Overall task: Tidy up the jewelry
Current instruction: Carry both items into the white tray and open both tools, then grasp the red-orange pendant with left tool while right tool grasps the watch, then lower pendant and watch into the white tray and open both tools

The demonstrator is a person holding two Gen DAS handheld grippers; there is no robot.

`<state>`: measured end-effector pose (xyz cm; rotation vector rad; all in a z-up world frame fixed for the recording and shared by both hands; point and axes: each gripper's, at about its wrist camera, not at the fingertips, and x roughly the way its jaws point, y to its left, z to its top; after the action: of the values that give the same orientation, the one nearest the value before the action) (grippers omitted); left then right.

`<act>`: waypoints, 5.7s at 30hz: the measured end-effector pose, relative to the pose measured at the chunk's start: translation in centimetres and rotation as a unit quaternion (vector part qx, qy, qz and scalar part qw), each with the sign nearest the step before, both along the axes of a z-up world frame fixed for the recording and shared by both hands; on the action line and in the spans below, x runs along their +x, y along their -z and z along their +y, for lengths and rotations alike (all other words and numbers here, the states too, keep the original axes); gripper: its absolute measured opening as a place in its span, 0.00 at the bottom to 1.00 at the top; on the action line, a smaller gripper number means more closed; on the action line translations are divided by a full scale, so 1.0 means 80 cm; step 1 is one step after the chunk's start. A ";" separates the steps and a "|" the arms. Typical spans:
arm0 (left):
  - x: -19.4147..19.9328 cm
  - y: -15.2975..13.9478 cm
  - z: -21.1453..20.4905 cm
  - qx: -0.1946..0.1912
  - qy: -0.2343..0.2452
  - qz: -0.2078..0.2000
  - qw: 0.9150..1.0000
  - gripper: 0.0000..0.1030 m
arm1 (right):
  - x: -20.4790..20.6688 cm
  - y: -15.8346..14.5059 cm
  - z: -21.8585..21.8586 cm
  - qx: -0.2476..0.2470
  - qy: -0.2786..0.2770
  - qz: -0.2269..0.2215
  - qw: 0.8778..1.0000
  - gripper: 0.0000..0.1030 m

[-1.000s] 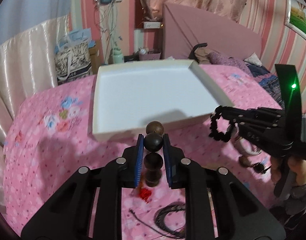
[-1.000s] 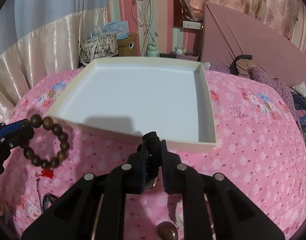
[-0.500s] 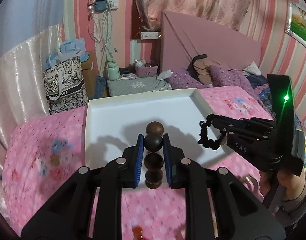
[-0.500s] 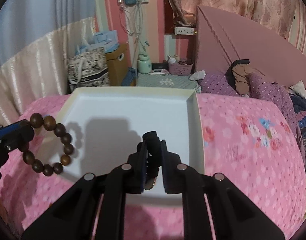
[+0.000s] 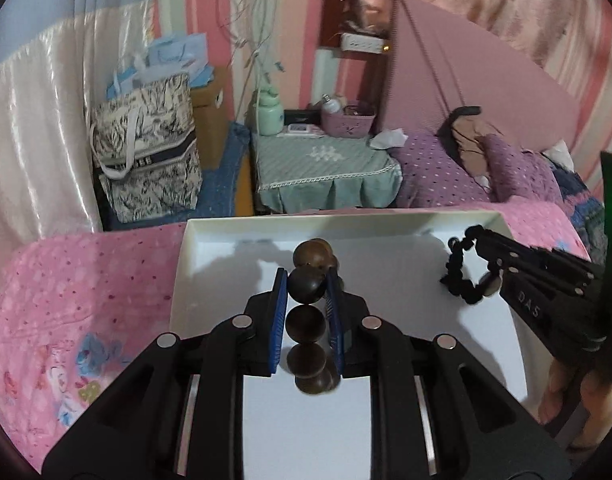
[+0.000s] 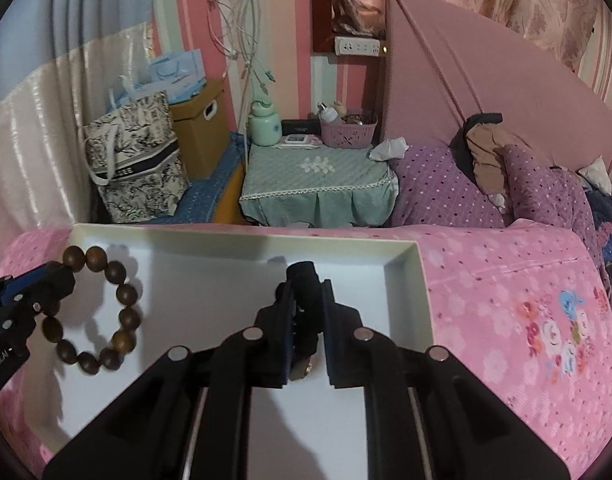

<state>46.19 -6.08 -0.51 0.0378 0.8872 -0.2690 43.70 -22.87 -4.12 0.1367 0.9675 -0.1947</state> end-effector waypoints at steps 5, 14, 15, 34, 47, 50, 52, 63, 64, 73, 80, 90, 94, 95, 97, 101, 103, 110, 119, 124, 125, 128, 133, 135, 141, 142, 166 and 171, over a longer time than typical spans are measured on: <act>0.019 0.018 -0.006 0.021 -0.012 0.005 1.000 0.17 | 0.016 0.024 -0.005 -0.011 0.011 0.027 1.000 0.12; 0.043 0.049 -0.016 0.042 -0.025 0.025 0.998 0.17 | 0.030 0.044 -0.024 -0.014 0.028 0.061 0.998 0.12; 0.044 0.049 -0.016 0.042 -0.026 0.026 0.998 0.17 | 0.032 0.045 -0.022 -0.021 0.027 0.063 0.997 0.12; 0.050 0.054 -0.026 0.076 -0.027 0.044 0.996 0.25 | 0.028 0.035 -0.018 -0.008 0.011 0.083 0.996 0.47; -0.109 -0.055 0.007 0.061 -0.008 -0.053 0.997 0.93 | -0.109 -0.074 -0.025 -0.015 -0.005 0.020 1.000 0.86; -0.156 -0.058 0.017 0.056 -0.010 -0.062 0.996 0.96 | -0.158 -0.079 -0.024 -0.019 -0.010 0.011 1.000 0.86; -0.184 -0.056 0.024 0.057 -0.011 -0.064 0.996 0.96 | -0.190 -0.082 -0.026 -0.018 -0.010 0.000 1.000 0.86; -0.276 -0.030 0.063 0.030 -0.036 -0.040 0.998 0.97 | -0.300 -0.066 -0.037 -0.009 0.037 0.005 0.999 0.86; -0.281 -0.026 0.067 0.026 -0.040 -0.038 0.998 0.97 | -0.305 -0.062 -0.037 -0.007 0.040 0.005 0.999 0.86; -0.296 0.028 0.085 0.023 -0.056 -0.010 0.998 0.97 | -0.343 -0.018 -0.039 -0.008 0.051 0.020 0.998 0.86; -0.296 0.048 0.085 0.040 -0.056 -0.008 0.998 0.97 | -0.349 -0.007 -0.045 0.004 0.056 0.005 0.998 0.86; -0.296 0.056 0.083 0.022 -0.050 0.009 0.998 0.93 | -0.352 0.000 -0.048 0.009 0.073 0.017 0.997 0.86; -0.297 0.055 0.080 0.027 -0.042 0.009 0.999 0.90 | -0.352 0.004 -0.048 0.015 0.075 0.026 0.997 0.86; -0.297 0.054 0.080 0.024 -0.040 0.010 0.999 0.89 | -0.352 0.005 -0.048 0.012 0.076 0.028 0.997 0.86; -0.296 0.054 0.080 0.022 -0.038 0.014 0.999 0.88 | -0.351 0.007 -0.046 0.005 0.077 0.034 0.996 0.86; -0.293 0.059 0.079 0.018 -0.029 0.032 0.999 0.77 | -0.350 0.010 -0.040 -0.013 0.074 0.047 0.996 0.85; -0.291 0.062 0.077 0.015 -0.025 0.041 0.999 0.73 | -0.349 0.012 -0.038 -0.018 0.073 0.052 0.996 0.85; -0.290 0.064 0.072 0.011 -0.015 0.054 0.998 0.61 | -0.349 0.016 -0.040 -0.006 0.071 0.058 0.996 0.82; -0.292 0.068 0.062 0.014 0.005 0.064 0.998 0.54 | -0.347 0.023 -0.035 -0.009 0.061 0.072 0.995 0.64; -0.291 0.073 0.060 0.010 0.010 0.078 0.997 0.33 | -0.347 0.022 -0.034 -0.007 0.055 0.070 0.996 0.50; -0.291 0.075 0.059 0.010 0.011 0.080 0.997 0.32 | -0.347 0.022 -0.033 -0.007 0.055 0.069 0.996 0.48; -0.290 0.078 0.058 0.013 0.011 0.082 0.996 0.30 | -0.347 0.022 -0.032 -0.006 0.051 0.069 0.996 0.42; -0.290 0.079 0.058 0.021 0.007 0.076 0.997 0.19 | -0.347 0.021 -0.029 -0.008 0.045 0.067 0.997 0.32; -0.290 0.078 0.060 0.017 0.007 0.078 0.997 0.14 | -0.347 0.021 -0.028 -0.008 0.041 0.067 0.997 0.26; -0.294 0.076 0.060 0.022 0.005 0.071 0.997 0.11 | -0.347 0.020 -0.028 0.000 0.037 0.064 0.997 0.16; -0.295 0.075 0.061 0.022 0.005 0.070 0.997 0.10 | -0.347 0.019 -0.028 0.003 0.037 0.062 0.997 0.15; -0.291 0.032 0.070 -0.006 -0.008 0.021 1.000 0.08 | -0.348 -0.021 -0.035 0.048 0.042 -0.026 0.998 0.07; -0.280 0.001 0.064 0.002 -0.007 -0.003 1.000 0.08 | -0.338 -0.052 -0.028 0.040 0.033 -0.046 0.998 0.07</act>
<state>23.78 -0.98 -0.59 0.0363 0.8808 -0.2531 16.68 -25.08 0.00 0.2492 0.8800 -0.2080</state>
